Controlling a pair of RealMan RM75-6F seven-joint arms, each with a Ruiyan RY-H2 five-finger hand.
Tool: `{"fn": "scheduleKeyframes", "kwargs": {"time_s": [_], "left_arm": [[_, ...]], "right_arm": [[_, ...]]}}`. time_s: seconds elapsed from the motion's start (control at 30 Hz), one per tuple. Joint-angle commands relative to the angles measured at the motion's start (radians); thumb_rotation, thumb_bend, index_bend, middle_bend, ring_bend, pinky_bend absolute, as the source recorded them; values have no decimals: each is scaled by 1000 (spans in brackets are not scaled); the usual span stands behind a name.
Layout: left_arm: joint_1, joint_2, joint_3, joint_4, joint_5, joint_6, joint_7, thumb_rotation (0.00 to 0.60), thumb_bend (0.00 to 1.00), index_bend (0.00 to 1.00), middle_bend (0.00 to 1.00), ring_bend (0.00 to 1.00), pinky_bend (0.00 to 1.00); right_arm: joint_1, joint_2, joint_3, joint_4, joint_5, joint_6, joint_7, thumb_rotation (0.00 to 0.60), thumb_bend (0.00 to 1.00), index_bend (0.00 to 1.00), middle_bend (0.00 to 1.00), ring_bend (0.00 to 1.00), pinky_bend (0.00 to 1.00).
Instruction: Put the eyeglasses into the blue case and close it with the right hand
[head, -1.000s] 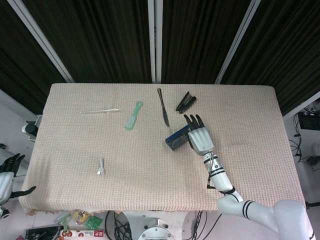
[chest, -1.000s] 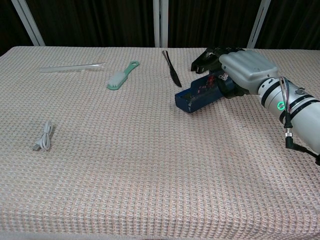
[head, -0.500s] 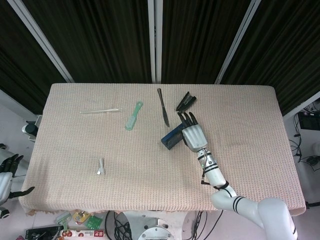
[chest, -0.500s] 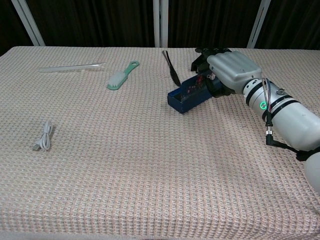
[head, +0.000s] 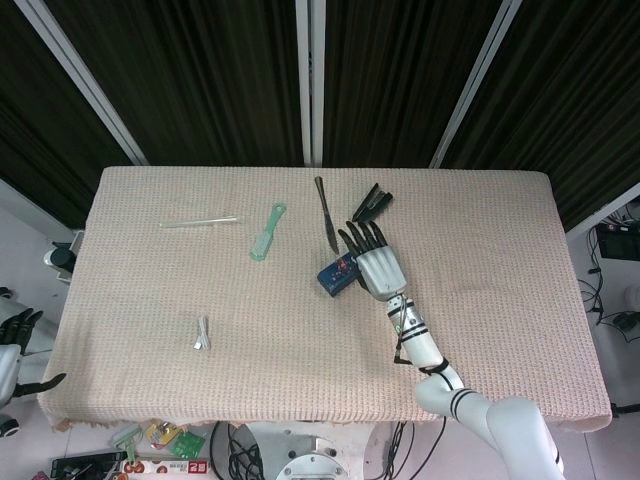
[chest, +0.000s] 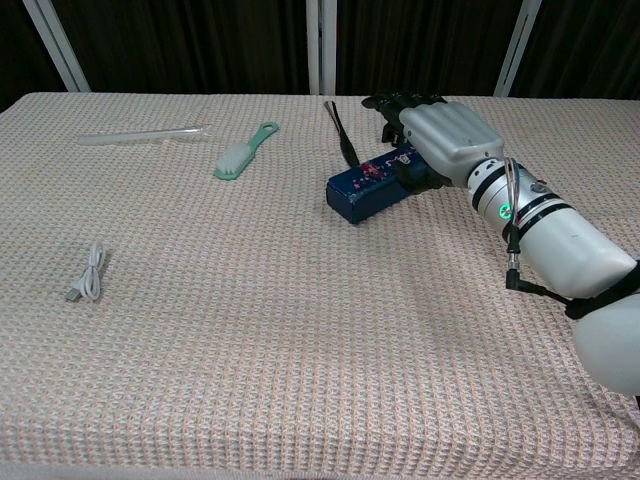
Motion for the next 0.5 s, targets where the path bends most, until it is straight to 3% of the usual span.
{"fn": "scheduleKeyframes", "kwargs": {"time_s": [0.03,0.33,0.5], "left_arm": [[1,1,0,0,-2,-2,-1,472,103,49,26,44,190],[-3,5,-3,-9,3,3,0,475,103,48,24,44,191],[-3,9,-5,-20,7,11,8,474,104,48,24,44,191]], "right_arm": [[19,-26,14,38,9,-15,13,600,476,0,0,0,0],[22,-40,19,68,4,29,47,600,456,0,0,0,0],[-42,52,-3,-48,-30,154,70,600,431,0,0,0,0]]}}
